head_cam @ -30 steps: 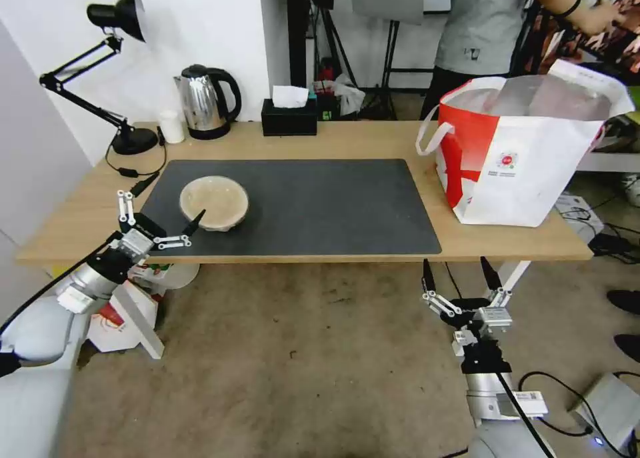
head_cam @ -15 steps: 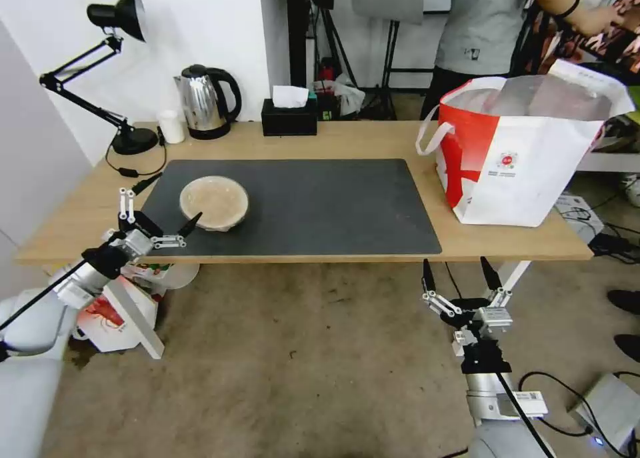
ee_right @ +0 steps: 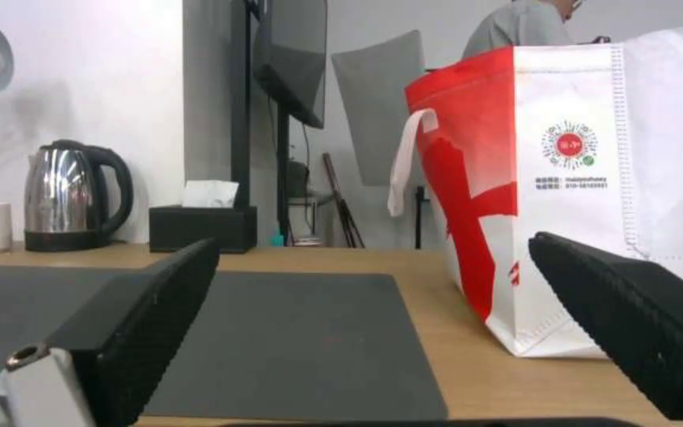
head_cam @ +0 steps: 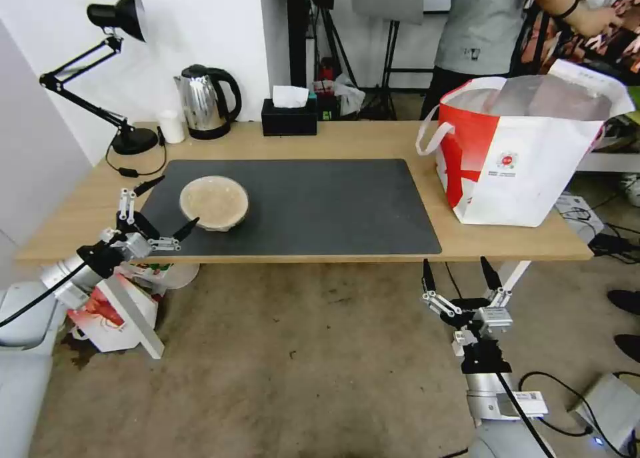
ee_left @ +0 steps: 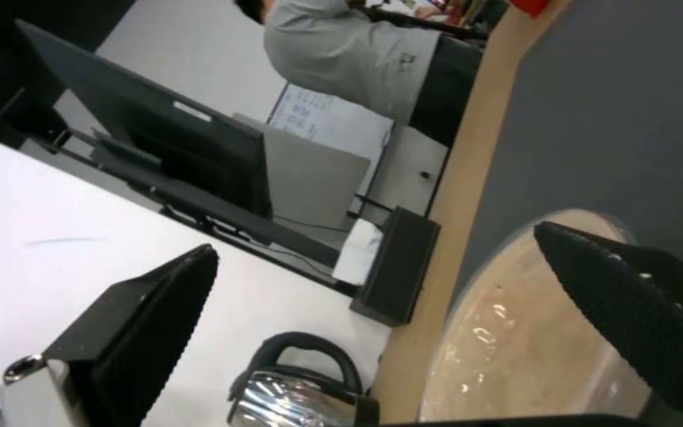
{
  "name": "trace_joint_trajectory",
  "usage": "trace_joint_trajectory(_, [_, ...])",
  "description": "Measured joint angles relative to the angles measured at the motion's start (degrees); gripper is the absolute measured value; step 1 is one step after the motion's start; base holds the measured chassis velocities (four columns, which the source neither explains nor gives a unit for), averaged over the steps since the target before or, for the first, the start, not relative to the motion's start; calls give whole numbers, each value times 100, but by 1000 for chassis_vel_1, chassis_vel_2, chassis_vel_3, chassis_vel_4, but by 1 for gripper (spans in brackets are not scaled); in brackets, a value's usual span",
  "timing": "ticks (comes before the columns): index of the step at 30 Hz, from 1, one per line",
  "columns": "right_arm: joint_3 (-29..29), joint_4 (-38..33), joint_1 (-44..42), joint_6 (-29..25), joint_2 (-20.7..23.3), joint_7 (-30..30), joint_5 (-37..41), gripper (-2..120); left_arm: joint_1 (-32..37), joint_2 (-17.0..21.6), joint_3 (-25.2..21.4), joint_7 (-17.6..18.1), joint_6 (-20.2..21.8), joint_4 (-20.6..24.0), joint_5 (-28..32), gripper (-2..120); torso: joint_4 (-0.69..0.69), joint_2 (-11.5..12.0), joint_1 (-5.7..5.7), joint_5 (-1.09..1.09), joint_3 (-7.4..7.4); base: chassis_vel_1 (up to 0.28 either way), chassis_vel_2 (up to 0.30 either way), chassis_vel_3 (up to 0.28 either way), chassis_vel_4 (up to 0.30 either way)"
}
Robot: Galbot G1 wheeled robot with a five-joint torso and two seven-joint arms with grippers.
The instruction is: Pick up the trash from the table and place it into the takeout bag.
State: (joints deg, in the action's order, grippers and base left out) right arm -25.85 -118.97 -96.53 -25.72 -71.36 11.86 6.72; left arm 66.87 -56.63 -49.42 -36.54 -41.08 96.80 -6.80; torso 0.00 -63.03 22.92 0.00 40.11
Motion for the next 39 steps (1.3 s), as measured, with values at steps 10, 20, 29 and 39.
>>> trace_joint_trajectory(10, [0, 0, 0, 0, 0, 0, 0, 100, -200, 117, 81, -190, -105, -237, -385, 100, -1, 0, 0, 0, 0, 0, 0, 0, 0])
trace_joint_trajectory(20, [0, 0, 0, 0, 0, 0, 0, 100, -313, 437, 133, -352, -139, -442, -561, 100, 1, 0, 0, 0, 0, 0, 0, 0, 0])
trace_joint_trajectory(29, [0, 0, 0, 0, 0, 0, 0, 100, -557, 382, 353, -463, -95, -631, -719, 100, 0, 0, 0, 0, 0, 0, 0, 0, 0])
trace_joint_trajectory(39, [0, 0, 0, 0, 0, 0, 0, 100, -732, 399, 427, -508, -80, -728, -814, 100, 0, 1, 0, 1, 0, 0, 0, 0, 0])
